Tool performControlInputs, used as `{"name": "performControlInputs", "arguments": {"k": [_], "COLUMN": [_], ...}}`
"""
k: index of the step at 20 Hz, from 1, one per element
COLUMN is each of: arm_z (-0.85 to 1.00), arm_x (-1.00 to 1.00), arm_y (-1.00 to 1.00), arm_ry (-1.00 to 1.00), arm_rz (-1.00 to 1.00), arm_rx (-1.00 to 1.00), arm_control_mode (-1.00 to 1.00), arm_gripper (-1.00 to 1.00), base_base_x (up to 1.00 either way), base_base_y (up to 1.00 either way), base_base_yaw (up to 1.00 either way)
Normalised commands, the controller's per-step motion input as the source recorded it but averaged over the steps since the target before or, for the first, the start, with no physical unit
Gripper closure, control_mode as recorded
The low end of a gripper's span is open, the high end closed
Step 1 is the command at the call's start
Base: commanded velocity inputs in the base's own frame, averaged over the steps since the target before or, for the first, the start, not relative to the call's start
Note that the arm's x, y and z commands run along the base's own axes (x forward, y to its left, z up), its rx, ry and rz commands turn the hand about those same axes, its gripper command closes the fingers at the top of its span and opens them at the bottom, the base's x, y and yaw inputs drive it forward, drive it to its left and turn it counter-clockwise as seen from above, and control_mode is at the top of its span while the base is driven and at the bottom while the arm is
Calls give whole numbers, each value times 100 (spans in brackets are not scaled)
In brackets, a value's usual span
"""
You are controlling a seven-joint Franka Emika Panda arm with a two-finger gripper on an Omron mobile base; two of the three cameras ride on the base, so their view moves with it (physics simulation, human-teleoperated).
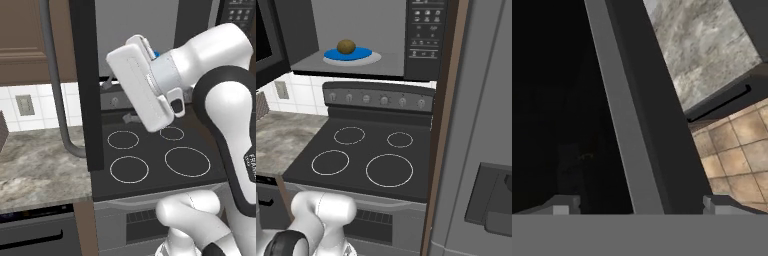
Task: Retrieve the reheated potato from the microwave, then place the potato, cheese, and condiment on the cutting board.
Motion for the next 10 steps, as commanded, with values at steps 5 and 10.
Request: {"name": "performControlInputs", "arguments": {"k": [5,10], "arm_z": [0,0], "arm_x": [0,4], "arm_y": [-57,-58], "arm_ry": [1,0], "arm_rz": [-1,-10], "arm_rx": [-7,-16], "arm_control_mode": [-100,-100], "arm_gripper": [-100,-100], "base_base_x": [0,0], "base_base_y": [0,0], "base_base_yaw": [0,0]}}
